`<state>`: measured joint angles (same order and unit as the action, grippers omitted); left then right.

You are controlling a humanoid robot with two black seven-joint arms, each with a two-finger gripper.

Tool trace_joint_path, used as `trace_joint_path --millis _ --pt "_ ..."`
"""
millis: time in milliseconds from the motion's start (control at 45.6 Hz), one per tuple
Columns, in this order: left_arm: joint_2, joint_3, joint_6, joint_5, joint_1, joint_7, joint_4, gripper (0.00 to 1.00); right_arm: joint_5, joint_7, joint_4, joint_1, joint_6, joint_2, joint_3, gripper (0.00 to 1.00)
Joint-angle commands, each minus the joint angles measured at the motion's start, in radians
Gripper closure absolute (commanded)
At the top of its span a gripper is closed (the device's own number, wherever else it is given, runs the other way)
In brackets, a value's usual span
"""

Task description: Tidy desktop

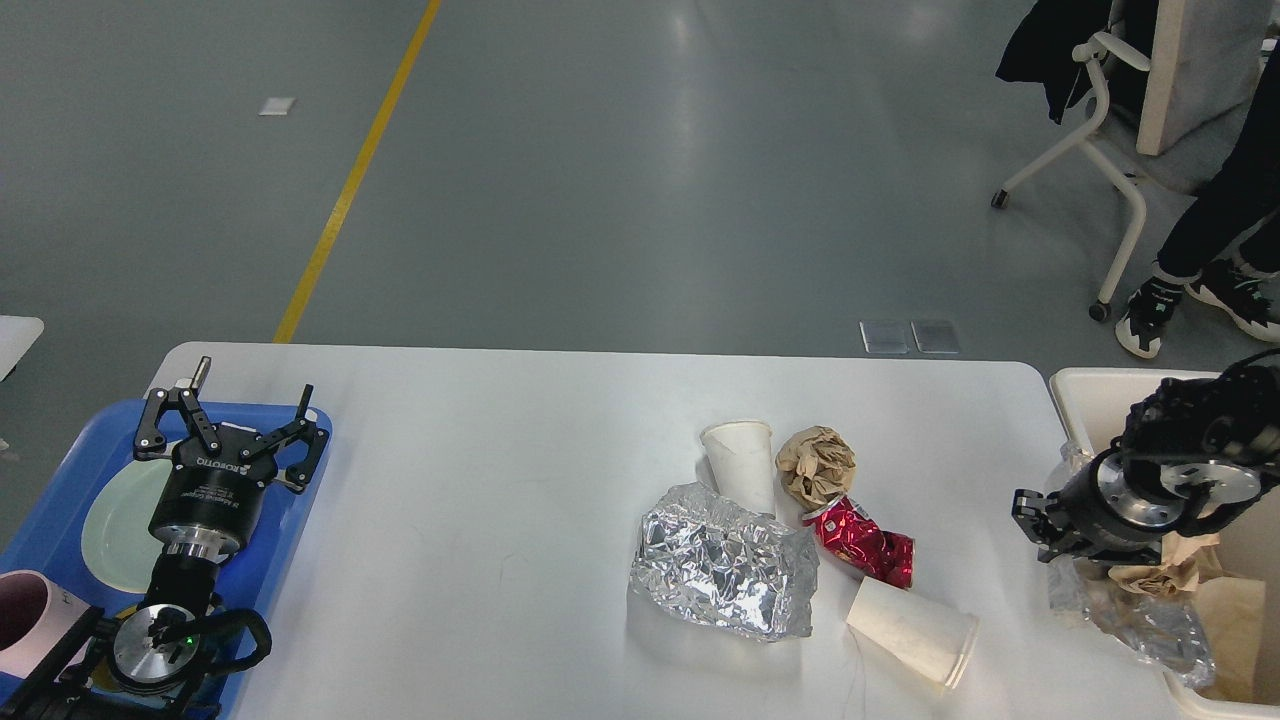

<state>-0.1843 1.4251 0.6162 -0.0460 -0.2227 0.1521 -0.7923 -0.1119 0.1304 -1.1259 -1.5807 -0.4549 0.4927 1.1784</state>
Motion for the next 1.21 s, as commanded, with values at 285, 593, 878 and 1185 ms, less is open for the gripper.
trace_joint_path --millis 285,593,878,1185 --pt "0.000 0.000 -0.001 0.000 0.000 0.000 0.001 0.03 0.000 -0.001 -0.400 -0.673 -0.163 -0.082 0.319 1.00" --pt "0.000 0.000 0.000 0.000 0.000 0.001 -0.001 0.03 -0.020 -0.002 -0.351 -0.590 -0.094 -0.033 0.337 1.00" --pt "0.000 0.000 0.000 0.000 0.000 0.001 0.001 0.03 -0.078 -0.005 0.099 -0.110 0.019 0.076 0.251 1.00" --pt "0.000 0.000 -0.001 0.000 0.000 0.001 0.001 0.03 -0.084 -0.005 0.598 0.496 0.160 -0.009 0.046 1.00"
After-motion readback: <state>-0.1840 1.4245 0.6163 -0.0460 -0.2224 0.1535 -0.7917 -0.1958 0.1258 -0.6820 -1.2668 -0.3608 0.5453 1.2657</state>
